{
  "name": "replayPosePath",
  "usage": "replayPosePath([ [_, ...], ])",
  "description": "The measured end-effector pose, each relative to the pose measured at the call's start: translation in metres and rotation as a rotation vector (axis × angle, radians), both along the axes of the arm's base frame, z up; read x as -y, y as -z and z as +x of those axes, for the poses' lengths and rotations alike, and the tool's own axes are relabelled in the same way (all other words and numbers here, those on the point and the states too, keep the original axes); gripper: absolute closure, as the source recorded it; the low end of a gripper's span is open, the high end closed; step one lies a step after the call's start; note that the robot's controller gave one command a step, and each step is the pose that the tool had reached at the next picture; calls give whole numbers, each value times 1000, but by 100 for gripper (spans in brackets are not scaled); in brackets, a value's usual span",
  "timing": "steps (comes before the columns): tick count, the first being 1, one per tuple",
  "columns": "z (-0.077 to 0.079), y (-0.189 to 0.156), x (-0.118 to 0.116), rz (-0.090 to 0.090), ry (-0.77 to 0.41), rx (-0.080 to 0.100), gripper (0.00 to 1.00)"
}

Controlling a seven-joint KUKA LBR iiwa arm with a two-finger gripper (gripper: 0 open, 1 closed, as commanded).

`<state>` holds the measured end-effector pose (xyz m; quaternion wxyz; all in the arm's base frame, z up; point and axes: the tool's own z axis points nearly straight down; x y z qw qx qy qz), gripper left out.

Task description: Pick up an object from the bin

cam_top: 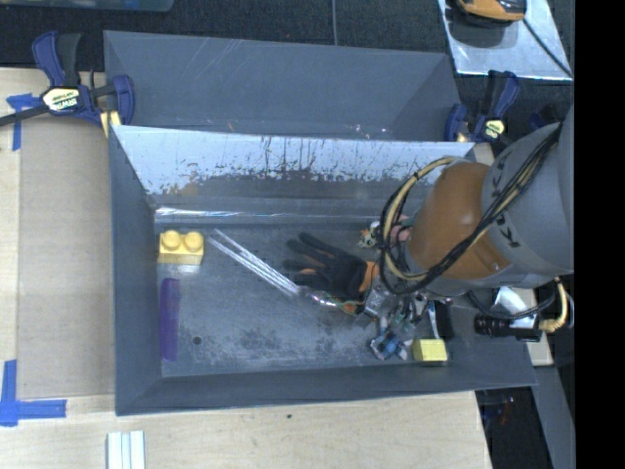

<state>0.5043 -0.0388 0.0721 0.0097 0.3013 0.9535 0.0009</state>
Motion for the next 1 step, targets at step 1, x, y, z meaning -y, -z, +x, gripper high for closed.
replayPosePath([
  [1,-3,-17,0,0,0,-10,100],
])
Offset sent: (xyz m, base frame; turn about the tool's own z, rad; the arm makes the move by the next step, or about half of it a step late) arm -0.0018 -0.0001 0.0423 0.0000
